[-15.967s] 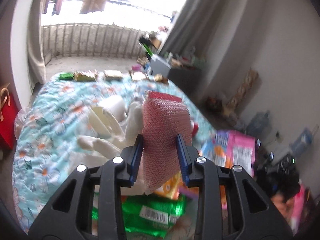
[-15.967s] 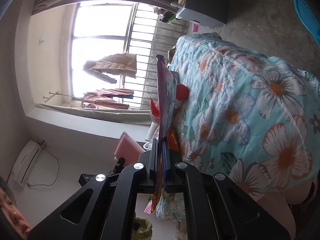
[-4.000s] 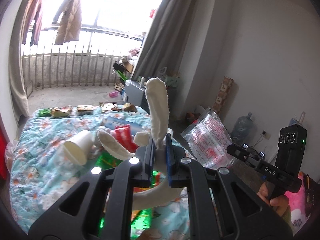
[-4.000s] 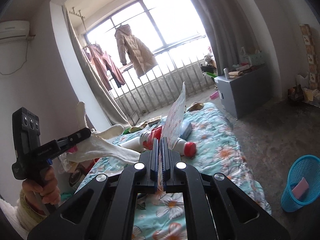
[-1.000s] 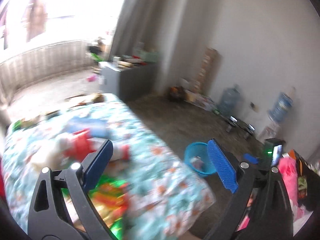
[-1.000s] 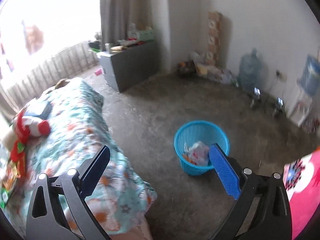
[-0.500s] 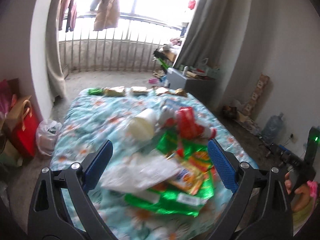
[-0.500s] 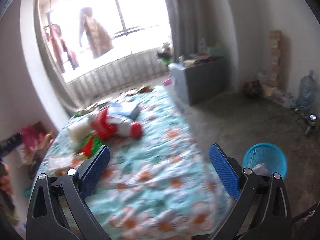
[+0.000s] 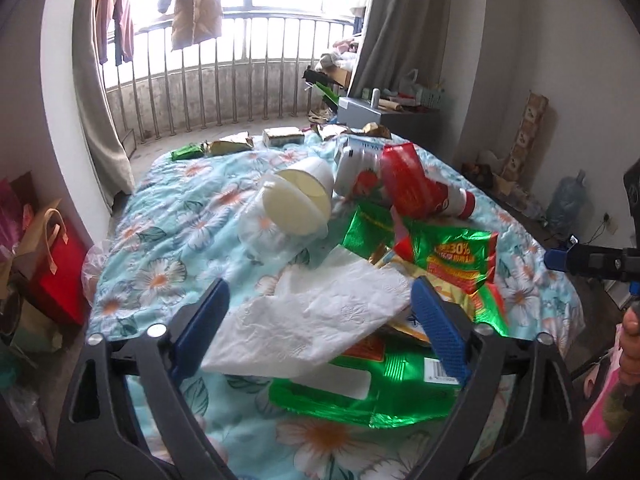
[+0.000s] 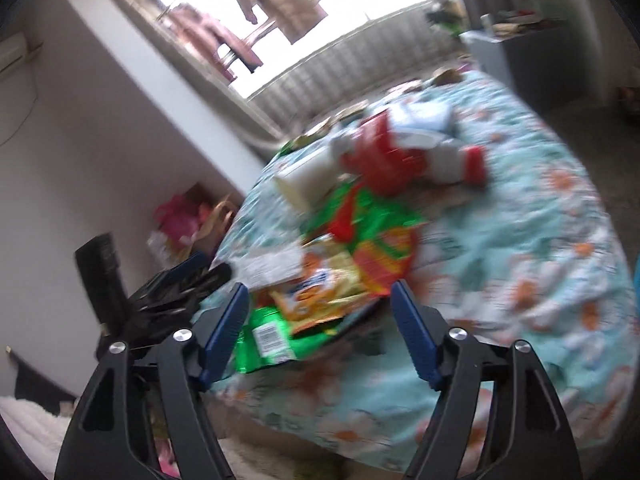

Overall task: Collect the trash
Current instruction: 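Move the left tool to the white tissue while the right tool reaches the yellow Snack bag, then close the left tool on the white tissue while the right tool grips the Snack bag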

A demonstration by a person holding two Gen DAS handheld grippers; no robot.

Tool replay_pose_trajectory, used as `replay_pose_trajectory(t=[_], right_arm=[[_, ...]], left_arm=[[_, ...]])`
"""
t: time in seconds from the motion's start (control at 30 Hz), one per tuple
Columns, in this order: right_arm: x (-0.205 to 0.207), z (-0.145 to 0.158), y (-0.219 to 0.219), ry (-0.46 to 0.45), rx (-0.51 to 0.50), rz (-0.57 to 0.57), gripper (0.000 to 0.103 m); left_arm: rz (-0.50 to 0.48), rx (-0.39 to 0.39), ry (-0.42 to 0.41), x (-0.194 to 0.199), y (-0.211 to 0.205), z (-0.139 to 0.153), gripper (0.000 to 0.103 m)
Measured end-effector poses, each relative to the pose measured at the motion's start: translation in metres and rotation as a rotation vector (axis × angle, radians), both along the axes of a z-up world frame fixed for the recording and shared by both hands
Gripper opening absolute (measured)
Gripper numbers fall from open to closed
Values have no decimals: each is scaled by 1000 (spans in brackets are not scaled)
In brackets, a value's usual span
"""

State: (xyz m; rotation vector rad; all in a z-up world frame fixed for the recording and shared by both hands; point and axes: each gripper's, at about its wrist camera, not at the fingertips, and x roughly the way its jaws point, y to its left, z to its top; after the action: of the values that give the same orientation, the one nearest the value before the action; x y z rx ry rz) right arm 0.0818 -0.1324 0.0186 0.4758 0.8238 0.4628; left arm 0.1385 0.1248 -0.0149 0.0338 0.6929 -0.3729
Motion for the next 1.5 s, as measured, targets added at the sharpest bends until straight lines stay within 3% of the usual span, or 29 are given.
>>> replay_pose_trajectory(t=[0.1,0.23,0.5,0.63,0.93,1.0,1.17,1.5], right_arm=[[12,-5,19,11,-9,51,68],[34,-25,26,71,-59,24,68],[50,-59,27,171,-28,14,62],[53,-69,28,216,55,35,50],[53,-75,14,244,165,8,46],[53,-75,12,244,192,12,41],[46,-75,-3,212,371,57,35],[55,-75,20,224,269,65,35]], left_arm=[[6,-29,56,9,1,-11,74],[28,-33,109,17,2,-26,66],[38,-47,175,24,3,-46,54],[54,-64,196,28,5,-50,45],[57,-74,218,30,3,-58,34],[60,-67,219,30,1,-59,32],[61,-59,224,31,0,-60,31],[64,-56,223,32,-2,-60,29]])
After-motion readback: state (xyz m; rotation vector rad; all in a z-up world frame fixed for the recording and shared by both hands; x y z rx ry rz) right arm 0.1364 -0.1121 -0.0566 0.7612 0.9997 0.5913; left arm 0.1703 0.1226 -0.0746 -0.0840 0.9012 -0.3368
